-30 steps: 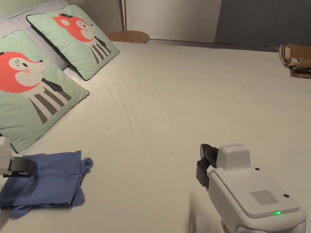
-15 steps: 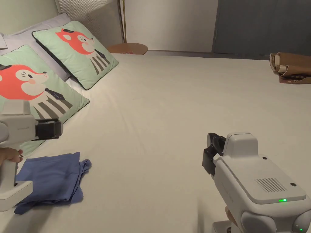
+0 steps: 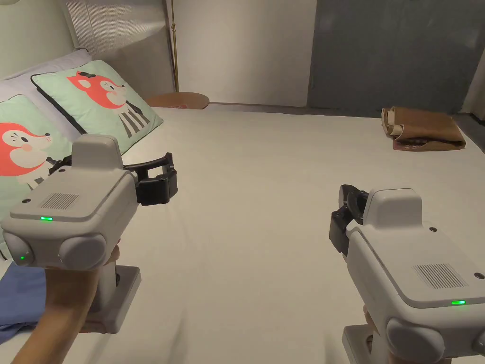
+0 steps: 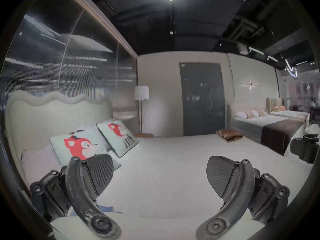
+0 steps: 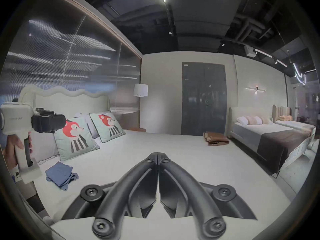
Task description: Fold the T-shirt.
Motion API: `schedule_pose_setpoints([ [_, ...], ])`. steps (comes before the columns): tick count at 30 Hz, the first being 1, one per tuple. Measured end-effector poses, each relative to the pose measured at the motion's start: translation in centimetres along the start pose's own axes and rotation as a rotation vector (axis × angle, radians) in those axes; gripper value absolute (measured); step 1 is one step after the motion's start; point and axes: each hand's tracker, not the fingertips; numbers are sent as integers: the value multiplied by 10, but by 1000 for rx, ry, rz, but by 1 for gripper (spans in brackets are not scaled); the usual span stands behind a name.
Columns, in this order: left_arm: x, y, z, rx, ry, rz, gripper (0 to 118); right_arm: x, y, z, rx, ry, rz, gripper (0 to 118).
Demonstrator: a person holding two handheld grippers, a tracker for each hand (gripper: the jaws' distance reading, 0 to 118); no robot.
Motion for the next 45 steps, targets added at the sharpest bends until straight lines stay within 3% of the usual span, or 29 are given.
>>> schedule_pose_setpoints([
  [8,71,-27,31,102,-39,-26,106,39,9,31,40,-78,17,0],
  [15,99,-41,47,139,-124,45,100,56,9,52,58,-143,31,0],
  [16,102,-42,49,146,-131,45,81,58,9,55,59,-153,30,0],
  [17,106,-43,49,147,-123,41,38,60,9,56,60,-159,33,0],
  [18,109,-42,50,143,-102,36,8,62,9,58,62,-166,35,0],
  [19,110,-42,49,129,-108,34,0,64,11,60,61,-174,36,0],
  [21,109,-42,49,128,-157,53,0,67,10,63,63,-180,31,0],
  [45,122,-43,59,113,-136,-17,0,81,5,65,62,-220,35,0],
])
